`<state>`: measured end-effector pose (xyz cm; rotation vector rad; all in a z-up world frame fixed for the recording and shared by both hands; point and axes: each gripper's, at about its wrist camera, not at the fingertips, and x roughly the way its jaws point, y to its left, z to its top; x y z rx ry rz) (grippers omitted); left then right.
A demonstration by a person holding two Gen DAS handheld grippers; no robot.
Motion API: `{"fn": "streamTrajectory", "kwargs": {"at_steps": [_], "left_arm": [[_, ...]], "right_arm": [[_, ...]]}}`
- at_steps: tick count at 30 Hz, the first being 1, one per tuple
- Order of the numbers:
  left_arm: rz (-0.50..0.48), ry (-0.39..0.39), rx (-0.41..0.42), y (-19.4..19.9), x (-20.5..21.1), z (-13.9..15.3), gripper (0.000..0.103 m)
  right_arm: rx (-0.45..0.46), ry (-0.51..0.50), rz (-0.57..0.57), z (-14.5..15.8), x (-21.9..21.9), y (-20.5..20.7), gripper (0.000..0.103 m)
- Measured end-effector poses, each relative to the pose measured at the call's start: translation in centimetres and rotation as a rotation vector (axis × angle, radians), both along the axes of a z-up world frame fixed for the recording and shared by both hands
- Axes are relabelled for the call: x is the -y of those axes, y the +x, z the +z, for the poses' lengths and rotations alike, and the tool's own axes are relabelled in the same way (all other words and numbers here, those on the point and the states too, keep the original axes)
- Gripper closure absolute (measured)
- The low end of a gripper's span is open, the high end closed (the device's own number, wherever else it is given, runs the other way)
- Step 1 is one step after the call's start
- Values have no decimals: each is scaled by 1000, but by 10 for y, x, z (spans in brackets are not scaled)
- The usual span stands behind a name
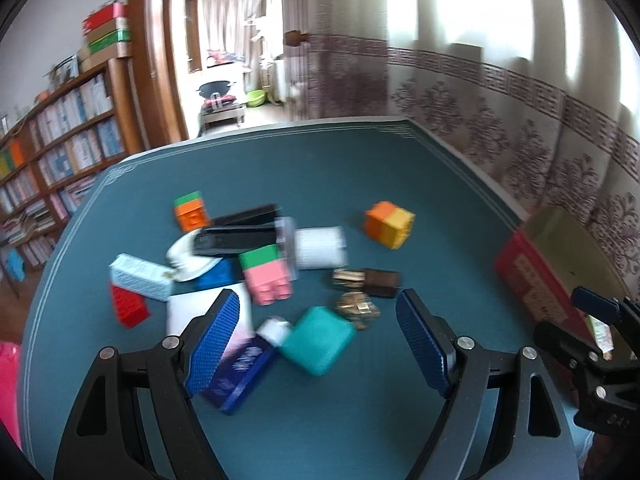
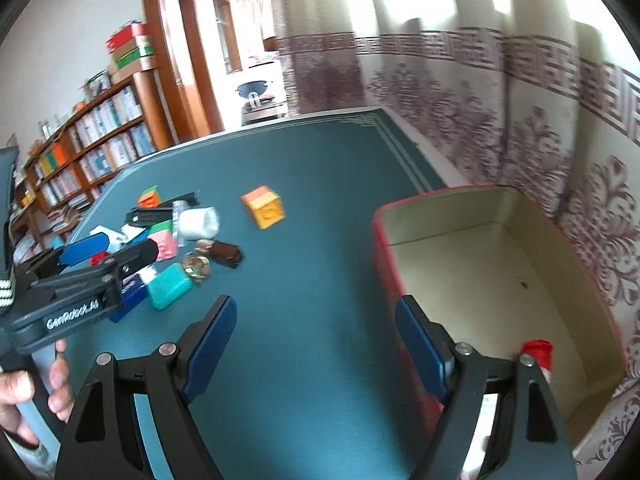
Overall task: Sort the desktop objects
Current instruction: 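Move both grippers back over the cluttered table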
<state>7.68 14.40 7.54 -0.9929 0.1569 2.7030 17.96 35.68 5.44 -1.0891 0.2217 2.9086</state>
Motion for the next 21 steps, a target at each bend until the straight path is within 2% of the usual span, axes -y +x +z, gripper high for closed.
{"fn": "streamTrajectory", "kwargs": {"at_steps": [5,12,16,21], "left_arm": [[69,-4,8,-11,34,-3,20],[124,-14,24,-24,72,-12,20],[136,-21,50,-31,80,-21,20],[108,-13,86,-37,77,-32,20]], "right_arm": [[20,1,71,-6,24,-10,19],[57,-10,115,-15,42,-20,19],[75,-12,124,-19,48,-25,19],[95,-16,125,-23,53,-30,19]]}}
